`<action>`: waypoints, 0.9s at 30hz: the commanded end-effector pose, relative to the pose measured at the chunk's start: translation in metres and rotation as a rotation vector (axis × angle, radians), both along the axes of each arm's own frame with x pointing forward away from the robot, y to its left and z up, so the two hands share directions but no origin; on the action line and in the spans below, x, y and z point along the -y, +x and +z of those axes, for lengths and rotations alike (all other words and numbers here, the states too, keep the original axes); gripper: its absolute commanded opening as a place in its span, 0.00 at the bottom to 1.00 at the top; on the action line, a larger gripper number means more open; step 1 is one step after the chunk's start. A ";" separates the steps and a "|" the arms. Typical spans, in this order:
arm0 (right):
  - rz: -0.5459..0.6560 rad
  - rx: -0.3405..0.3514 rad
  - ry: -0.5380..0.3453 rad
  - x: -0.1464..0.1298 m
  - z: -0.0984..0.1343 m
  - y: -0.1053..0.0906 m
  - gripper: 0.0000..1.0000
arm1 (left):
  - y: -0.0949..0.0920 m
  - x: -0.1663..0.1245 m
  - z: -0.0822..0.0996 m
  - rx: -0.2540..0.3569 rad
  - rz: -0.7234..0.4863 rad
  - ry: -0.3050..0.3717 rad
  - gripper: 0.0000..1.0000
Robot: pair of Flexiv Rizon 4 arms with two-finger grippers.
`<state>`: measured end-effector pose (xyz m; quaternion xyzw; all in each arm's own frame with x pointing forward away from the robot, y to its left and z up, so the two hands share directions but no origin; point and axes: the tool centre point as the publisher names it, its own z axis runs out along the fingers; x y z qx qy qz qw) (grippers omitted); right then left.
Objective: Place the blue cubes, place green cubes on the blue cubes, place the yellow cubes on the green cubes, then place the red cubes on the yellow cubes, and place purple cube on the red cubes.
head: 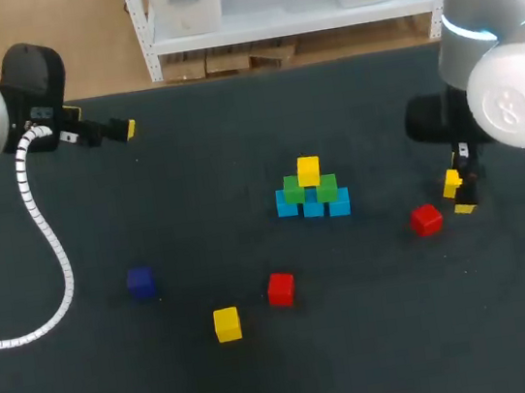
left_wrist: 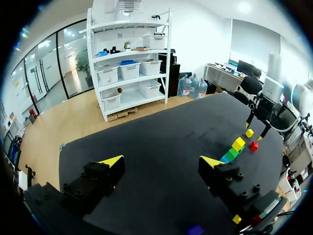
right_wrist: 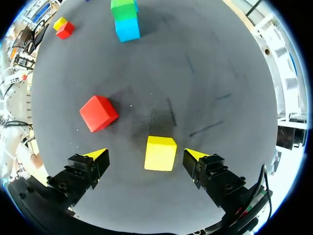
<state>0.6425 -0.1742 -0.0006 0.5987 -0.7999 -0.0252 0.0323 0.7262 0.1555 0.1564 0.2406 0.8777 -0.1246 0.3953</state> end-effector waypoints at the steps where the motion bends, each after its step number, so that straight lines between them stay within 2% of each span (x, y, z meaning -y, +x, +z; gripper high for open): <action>1: -0.010 -0.001 0.007 0.001 -0.003 0.003 1.00 | 0.001 -0.003 -0.001 0.001 -0.010 -0.007 1.00; 2: -0.012 0.001 0.008 0.001 -0.004 0.003 1.00 | 0.001 -0.003 -0.001 0.001 -0.010 -0.007 1.00; 3: -0.015 0.002 0.008 0.002 -0.004 0.004 0.95 | 0.001 -0.003 -0.001 0.001 -0.010 -0.007 1.00; 5: -0.024 0.005 0.008 0.002 -0.006 0.006 0.69 | 0.001 -0.003 -0.001 0.001 -0.010 -0.007 1.00; 6: -0.032 0.008 0.008 0.002 -0.006 0.006 0.49 | 0.001 -0.003 -0.001 0.001 -0.010 -0.007 1.00; 10: -0.032 0.015 0.011 0.002 -0.007 0.006 0.35 | 0.001 -0.003 -0.001 0.001 -0.010 -0.007 1.00; 12: -0.034 0.018 0.012 0.002 -0.007 0.006 0.17 | 0.001 -0.003 -0.001 0.001 -0.010 -0.007 1.00; 15: -0.041 0.017 0.005 0.001 -0.007 0.005 0.00 | 0.001 -0.003 -0.001 0.001 -0.010 -0.007 1.00; 22: -0.035 0.020 0.022 -0.001 0.004 0.003 0.00 | 0.001 -0.003 -0.001 0.001 -0.010 -0.007 1.00; 27: 0.006 0.056 0.048 -0.005 0.028 0.004 0.00 | 0.001 -0.003 -0.001 0.001 -0.010 -0.007 1.00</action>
